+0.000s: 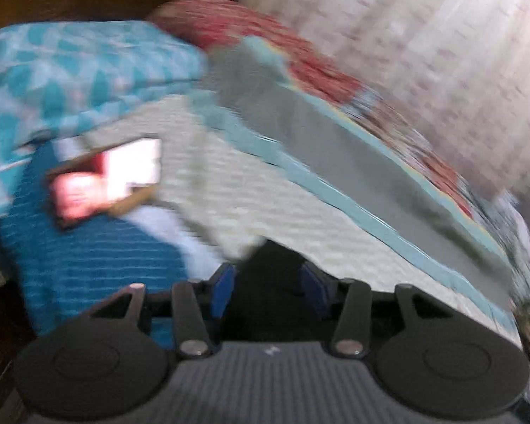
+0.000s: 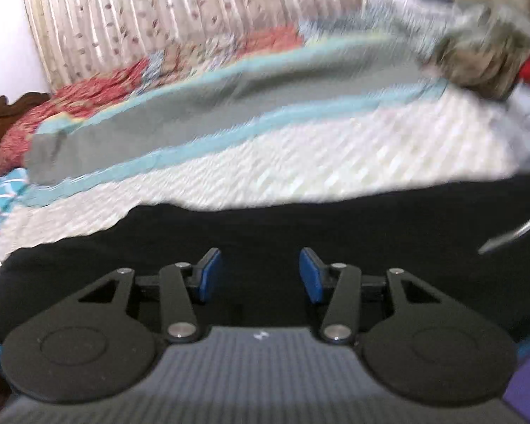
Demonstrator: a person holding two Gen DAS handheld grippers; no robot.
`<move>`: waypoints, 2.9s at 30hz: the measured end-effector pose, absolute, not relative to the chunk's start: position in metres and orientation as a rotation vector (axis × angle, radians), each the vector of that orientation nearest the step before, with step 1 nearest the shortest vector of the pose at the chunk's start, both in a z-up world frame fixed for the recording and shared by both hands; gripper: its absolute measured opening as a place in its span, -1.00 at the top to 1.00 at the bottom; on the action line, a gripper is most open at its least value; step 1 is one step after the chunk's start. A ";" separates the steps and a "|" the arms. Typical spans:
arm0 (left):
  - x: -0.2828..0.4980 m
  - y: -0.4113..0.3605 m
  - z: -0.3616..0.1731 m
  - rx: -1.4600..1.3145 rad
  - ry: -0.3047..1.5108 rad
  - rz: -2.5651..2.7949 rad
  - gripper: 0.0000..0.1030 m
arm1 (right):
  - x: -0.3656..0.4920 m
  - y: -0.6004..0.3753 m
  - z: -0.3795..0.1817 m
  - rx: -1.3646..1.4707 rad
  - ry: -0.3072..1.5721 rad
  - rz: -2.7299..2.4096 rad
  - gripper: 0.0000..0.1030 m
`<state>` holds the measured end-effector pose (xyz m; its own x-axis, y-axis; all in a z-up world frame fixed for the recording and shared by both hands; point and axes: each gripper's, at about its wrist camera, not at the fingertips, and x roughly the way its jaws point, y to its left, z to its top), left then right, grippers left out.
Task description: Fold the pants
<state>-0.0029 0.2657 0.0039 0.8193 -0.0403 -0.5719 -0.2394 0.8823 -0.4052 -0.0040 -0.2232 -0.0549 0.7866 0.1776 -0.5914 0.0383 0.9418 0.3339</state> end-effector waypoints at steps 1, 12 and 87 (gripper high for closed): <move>0.003 0.250 0.001 -0.456 0.628 0.080 0.18 | 0.001 -0.223 -0.066 0.370 0.707 0.074 0.00; 0.050 0.165 -0.054 -0.169 0.977 0.122 0.28 | -0.093 -0.352 -0.058 0.545 0.450 -0.205 0.00; -0.010 0.286 -0.062 -0.793 0.745 0.093 -0.22 | 0.002 -0.110 -0.023 0.406 0.842 0.575 0.13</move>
